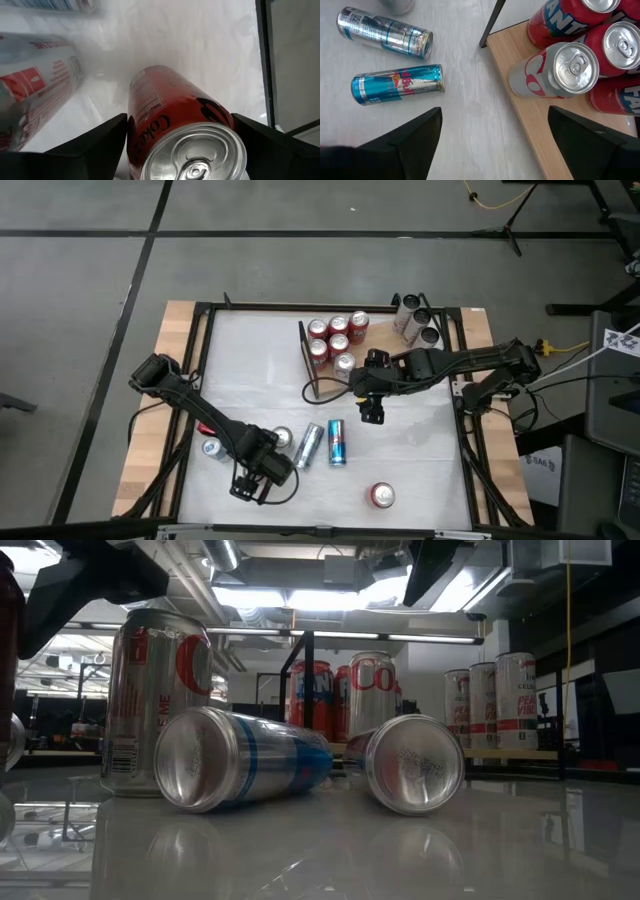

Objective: Place canned beverage on shelf
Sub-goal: Put the center red soda can on the shelf

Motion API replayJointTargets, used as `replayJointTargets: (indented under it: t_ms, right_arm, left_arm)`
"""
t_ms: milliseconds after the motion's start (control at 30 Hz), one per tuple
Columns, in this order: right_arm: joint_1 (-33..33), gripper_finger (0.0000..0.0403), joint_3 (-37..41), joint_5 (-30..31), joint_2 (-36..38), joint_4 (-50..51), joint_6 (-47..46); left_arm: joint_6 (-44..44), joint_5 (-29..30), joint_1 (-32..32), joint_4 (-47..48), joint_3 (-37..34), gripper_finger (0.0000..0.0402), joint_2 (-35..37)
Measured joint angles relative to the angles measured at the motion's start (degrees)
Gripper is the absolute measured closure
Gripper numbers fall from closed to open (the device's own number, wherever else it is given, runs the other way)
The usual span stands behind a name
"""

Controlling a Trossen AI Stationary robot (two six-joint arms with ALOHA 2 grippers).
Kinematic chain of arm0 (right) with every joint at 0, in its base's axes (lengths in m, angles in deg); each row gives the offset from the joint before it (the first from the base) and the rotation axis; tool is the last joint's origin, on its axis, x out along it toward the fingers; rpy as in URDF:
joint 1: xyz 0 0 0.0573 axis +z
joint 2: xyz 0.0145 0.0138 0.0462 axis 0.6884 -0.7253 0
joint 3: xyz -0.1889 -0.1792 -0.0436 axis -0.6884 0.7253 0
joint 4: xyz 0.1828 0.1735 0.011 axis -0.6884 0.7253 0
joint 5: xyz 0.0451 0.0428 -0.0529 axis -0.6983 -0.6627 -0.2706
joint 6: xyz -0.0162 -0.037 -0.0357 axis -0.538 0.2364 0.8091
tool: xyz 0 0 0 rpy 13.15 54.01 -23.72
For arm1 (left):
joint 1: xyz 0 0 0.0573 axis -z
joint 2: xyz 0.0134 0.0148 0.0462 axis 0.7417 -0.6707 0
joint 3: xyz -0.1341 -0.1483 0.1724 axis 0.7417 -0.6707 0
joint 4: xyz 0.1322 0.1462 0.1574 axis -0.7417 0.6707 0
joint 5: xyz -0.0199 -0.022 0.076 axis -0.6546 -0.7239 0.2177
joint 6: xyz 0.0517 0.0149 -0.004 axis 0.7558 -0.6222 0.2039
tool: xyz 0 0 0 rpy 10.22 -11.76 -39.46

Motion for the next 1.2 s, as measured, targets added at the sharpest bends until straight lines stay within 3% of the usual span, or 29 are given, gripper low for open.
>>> replayJointTargets:
  t_ms: [333, 533, 967, 1200]
  right_arm:
    - [0.01, 0.0049, 0.0, 0.0, 0.0, 0.0, 0.0]
    - [0.01, 0.0049, 0.0, 0.0, 0.0, 0.0, 0.0]
    - [0.0, 0.0049, 0.0, 0.0, 0.0, 0.0, -0.02]
    - [0.0, 0.0049, 0.0, 0.0, 0.0, 0.0, 0.0]
  left_arm:
    - [-2.63, -0.16, -0.07, -1.11, -0.17, 0.004, -0.22]
    - [-8.56, 3.6, -0.03, -1.44, -0.15, 0.004, -0.18]
    - [-8.87, 4.53, -0.07, -1.38, -0.13, 0.004, -0.13]
    - [-7.65, 4.73, 0.02, -1.49, -0.11, 0.0009, -0.11]
